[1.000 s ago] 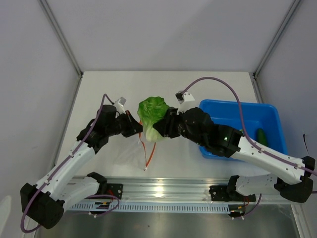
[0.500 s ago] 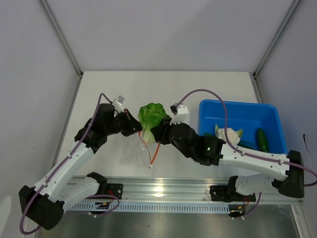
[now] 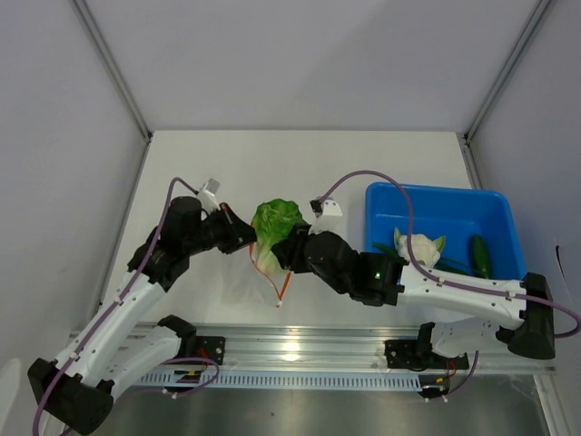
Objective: Place the food in the zip-top bag and seal the zipper
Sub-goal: Place the fake vegetable in the zipper food storage bag.
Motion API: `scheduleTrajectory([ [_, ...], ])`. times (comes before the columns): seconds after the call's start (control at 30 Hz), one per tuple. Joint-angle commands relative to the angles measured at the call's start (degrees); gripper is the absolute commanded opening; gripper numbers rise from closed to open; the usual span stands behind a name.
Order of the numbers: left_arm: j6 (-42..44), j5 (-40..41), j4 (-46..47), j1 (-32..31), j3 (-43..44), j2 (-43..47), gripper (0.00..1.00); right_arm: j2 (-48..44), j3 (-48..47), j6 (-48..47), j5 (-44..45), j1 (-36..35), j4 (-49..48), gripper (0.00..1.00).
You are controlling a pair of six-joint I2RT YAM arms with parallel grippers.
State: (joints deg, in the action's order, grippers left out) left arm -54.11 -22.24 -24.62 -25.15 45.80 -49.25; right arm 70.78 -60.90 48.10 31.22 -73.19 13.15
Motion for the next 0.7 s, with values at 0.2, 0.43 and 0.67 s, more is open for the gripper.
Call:
scheduleTrajectory([
  [0.2,-3.1,-3.8,8.0,-0.3,0.3,7.2,0.01,11.3,-11.8,7.4,-13.8,-1.8,16.5,0.34],
  [0.43,-0.7,-0.4,4.2,-0.3,2.4,9.4,0.01,8.8,-8.8,9.1,-16.3,-3.4,17.7,0.34],
  [0.67,-4.3,-2.5,8.6,-1.3,-0.3,9.4,0.01,11.7,-8.7,6.1,-19.3,-0.1,11.4,0.36],
])
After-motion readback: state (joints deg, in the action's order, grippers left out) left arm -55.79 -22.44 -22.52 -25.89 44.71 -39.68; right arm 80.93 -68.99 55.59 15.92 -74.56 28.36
